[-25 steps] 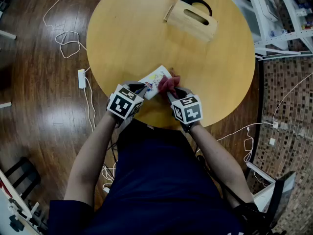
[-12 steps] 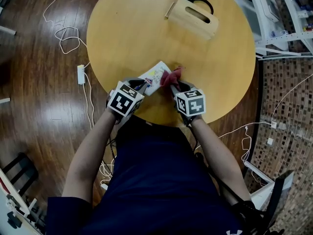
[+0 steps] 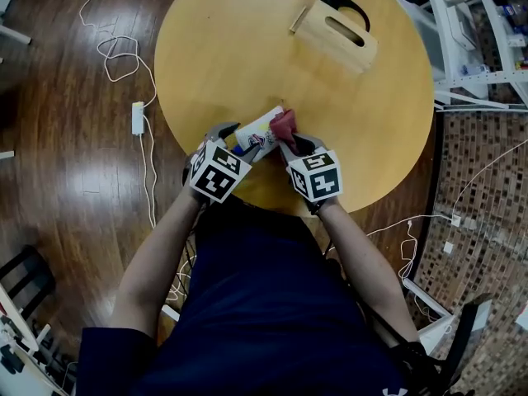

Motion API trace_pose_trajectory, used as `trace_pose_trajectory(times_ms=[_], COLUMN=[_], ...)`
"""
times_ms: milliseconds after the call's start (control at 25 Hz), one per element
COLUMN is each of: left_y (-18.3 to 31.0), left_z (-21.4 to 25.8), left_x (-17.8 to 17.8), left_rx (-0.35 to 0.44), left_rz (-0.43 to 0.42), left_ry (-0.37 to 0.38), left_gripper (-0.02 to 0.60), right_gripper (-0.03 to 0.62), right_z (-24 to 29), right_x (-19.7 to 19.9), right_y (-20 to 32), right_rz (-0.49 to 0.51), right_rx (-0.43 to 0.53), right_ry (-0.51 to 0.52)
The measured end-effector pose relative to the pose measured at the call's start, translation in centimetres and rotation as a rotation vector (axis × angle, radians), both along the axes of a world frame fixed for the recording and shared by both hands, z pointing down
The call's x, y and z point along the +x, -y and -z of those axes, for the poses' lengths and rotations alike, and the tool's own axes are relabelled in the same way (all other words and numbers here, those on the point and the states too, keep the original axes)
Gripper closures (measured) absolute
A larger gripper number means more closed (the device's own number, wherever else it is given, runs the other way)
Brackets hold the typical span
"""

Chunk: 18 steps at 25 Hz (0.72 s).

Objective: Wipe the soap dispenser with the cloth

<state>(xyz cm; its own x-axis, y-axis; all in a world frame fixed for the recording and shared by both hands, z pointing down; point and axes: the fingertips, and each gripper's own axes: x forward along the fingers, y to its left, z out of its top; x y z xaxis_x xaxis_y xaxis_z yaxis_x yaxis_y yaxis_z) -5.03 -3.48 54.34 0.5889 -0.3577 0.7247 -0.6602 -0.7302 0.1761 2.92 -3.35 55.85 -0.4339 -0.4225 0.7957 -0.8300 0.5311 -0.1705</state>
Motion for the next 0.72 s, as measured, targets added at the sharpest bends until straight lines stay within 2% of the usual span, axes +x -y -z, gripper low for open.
trace_pose_trajectory(times_ms=[40, 80, 200, 280, 320, 360, 400, 440, 520, 600, 720], left_y=[0.3, 0.5, 0.1, 0.0, -0.1, -0.4, -0.6, -0.8, -0.8, -0.9, -1.7], left_z=[-0.4, -1.1, -2.9, -3.3, -3.3, -3.2, -3.1, -2.9, -2.6, -2.0, -1.1], left_x=[-0.3, -0.5, -0.8, -0.7, -0.4, 0.0, 0.3, 0.5, 0.7, 1.2, 2.7], left_rx=[-0.019, -0.054, -0.195, -0.225, -0.234, -0.250, -0.264, -0.262, -0.178, -0.019, 0.249], left_rz=[0.012, 0.013, -0.025, -0.069, -0.095, -0.113, -0.123, -0.129, -0.155, -0.203, -0.305], left_ry=[-0.005, -0.007, -0.015, -0.033, -0.046, -0.062, -0.075, -0.077, -0.025, 0.080, 0.255], left_gripper=[0.245, 0.197, 0.141, 0.150, 0.178, 0.235, 0.261, 0.262, 0.267, 0.270, 0.273], right_gripper=[0.513, 0.513, 0.513, 0.513, 0.513, 0.513, 0.512, 0.512, 0.511, 0.511, 0.511], right_z=[-0.2, -0.4, -0.7, -0.7, -0.7, -0.8, -0.8, -0.8, -0.3, 1.2, 4.3], right_x=[0.3, 0.5, 1.0, 0.8, 0.7, 0.6, 0.7, 0.8, 1.5, 2.5, 3.1], right_y=[-0.2, -0.3, -0.7, -0.7, -0.6, -0.5, -0.4, -0.5, -0.5, 0.3, 2.3], right_rz=[-0.008, -0.012, -0.015, -0.021, -0.021, -0.020, -0.022, -0.029, -0.066, -0.131, -0.196], right_rx=[-0.012, -0.024, -0.047, -0.050, -0.049, -0.050, -0.055, -0.065, -0.086, -0.066, 0.014], right_ry=[0.012, 0.023, 0.044, 0.052, 0.054, 0.055, 0.056, 0.058, 0.063, 0.068, 0.081])
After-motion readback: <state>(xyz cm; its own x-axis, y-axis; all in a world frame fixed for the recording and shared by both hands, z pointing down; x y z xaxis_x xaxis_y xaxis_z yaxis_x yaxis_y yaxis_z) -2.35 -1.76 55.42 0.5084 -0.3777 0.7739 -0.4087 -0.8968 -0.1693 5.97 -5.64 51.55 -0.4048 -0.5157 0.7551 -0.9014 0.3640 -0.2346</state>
